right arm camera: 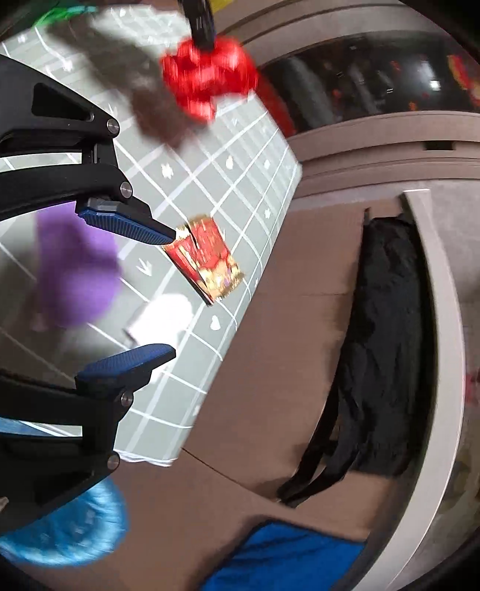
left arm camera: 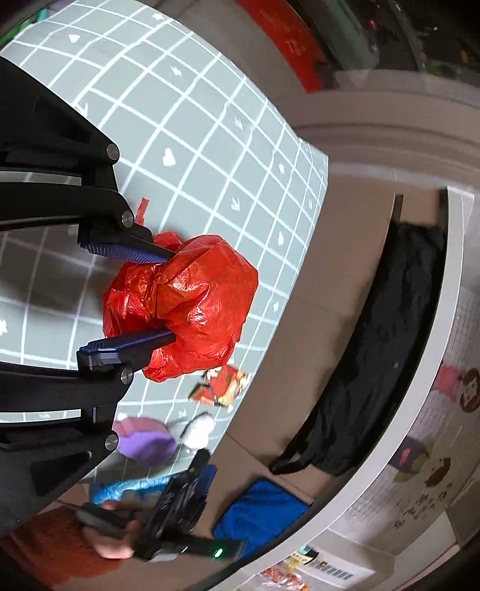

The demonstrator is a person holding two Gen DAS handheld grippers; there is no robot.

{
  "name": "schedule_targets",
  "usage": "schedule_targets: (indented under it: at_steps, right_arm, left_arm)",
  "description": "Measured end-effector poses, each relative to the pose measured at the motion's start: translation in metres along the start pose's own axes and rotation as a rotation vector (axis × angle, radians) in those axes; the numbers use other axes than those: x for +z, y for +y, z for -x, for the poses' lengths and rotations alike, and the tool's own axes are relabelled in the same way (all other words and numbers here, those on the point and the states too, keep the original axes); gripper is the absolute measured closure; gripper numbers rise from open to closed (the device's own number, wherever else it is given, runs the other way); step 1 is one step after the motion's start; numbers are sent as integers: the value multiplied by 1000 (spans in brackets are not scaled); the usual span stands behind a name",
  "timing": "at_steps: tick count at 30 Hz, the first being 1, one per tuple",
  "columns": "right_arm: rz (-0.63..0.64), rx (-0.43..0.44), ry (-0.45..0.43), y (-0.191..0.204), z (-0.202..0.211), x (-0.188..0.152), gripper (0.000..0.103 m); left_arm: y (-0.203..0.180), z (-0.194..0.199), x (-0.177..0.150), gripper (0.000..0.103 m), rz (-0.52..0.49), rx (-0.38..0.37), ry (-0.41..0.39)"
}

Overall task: Collect trash
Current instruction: 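Grasp the red plastic bag with the left tool, then grasp the white tissue with the right tool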

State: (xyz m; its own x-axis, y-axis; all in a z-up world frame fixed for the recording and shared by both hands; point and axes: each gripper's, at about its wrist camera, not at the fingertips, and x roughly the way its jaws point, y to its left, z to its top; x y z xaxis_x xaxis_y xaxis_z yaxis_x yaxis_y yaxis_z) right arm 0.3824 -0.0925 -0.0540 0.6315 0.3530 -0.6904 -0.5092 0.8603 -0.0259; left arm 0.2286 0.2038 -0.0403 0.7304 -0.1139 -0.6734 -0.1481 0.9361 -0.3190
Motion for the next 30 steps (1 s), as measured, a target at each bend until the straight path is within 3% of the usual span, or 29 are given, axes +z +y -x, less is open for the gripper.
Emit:
schedule_targets:
  at_steps: [9, 12, 18, 30]
  right_arm:
    - [6, -33, 159, -8, -75, 7, 67]
    - [-18, -26, 181, -13, -83, 3, 80]
    - [-45, 14, 133, -16, -52, -1, 81]
    - [-68, 79, -50, -5, 71, -14, 81]
  left_arm:
    - [2, -8, -7, 67, -16, 0, 5]
    - [-1, -13, -8, 67, -18, -4, 15]
    - [-21, -14, -10, 67, -45, -17, 26]
    - [-84, 18, -26, 69, -118, -58, -15]
